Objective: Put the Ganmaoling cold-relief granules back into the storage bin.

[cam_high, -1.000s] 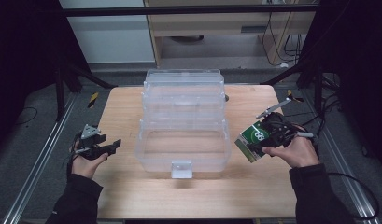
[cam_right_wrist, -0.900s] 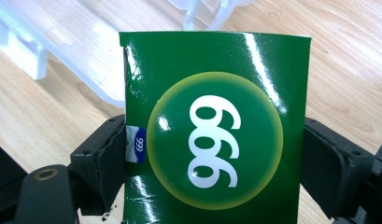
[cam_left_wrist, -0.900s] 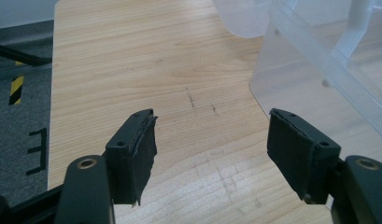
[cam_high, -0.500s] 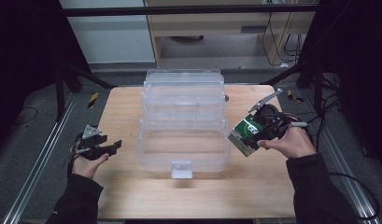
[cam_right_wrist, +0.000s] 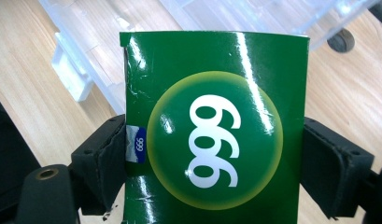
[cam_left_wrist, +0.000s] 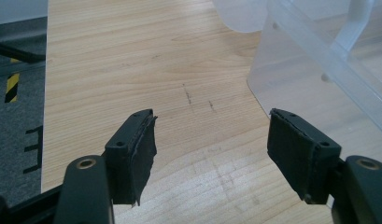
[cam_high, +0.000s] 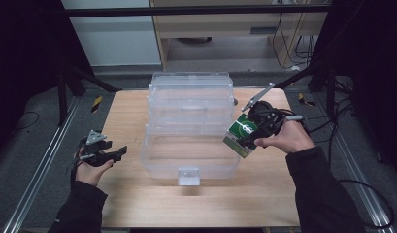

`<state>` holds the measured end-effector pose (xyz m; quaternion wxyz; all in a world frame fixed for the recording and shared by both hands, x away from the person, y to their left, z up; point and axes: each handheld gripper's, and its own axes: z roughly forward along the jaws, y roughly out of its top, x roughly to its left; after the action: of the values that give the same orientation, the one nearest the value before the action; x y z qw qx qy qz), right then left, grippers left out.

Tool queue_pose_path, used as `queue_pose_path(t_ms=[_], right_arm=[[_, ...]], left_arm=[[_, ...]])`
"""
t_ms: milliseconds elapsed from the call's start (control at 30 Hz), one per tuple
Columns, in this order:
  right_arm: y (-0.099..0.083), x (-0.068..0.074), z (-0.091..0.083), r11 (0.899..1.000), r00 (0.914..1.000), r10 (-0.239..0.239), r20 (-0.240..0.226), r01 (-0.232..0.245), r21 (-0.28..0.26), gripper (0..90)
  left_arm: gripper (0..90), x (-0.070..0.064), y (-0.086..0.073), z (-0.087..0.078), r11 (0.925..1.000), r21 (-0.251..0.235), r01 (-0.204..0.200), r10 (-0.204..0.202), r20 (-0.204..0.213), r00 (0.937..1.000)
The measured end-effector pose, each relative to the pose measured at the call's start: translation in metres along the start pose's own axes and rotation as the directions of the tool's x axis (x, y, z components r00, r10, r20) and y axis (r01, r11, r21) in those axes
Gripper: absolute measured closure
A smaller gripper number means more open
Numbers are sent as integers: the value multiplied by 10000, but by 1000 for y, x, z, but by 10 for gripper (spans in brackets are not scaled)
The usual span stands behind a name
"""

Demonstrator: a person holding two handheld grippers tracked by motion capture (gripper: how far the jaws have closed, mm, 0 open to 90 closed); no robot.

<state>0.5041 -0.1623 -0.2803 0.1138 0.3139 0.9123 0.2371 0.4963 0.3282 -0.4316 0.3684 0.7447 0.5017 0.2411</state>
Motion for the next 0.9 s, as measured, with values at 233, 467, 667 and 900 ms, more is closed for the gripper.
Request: queue_pose_path(t_ms=[233, 467, 667, 900], right_arm=[[17, 0, 7, 9978, 9974, -654, -288, 650, -158, 185], [27, 1, 14, 9880, 9865, -1539, -560, 1530, -202, 184], [32, 1, 25, 9752, 9709, -2202, -943, 2214, 22, 184], [33, 5, 33, 9517, 9436, -3035, -1327, 3069, 54, 184]], left_arm=[[317, 1, 0, 0, 10000, -1, 30, -30, -1, 10000], [317, 0, 0, 0, 10000, -6, 3, -3, 17, 10000], [316, 1, 0, 0, 10000, 22, 21, -21, 5, 10000], [316, 0, 0, 1, 10000, 85, -24, 24, 12, 10000]])
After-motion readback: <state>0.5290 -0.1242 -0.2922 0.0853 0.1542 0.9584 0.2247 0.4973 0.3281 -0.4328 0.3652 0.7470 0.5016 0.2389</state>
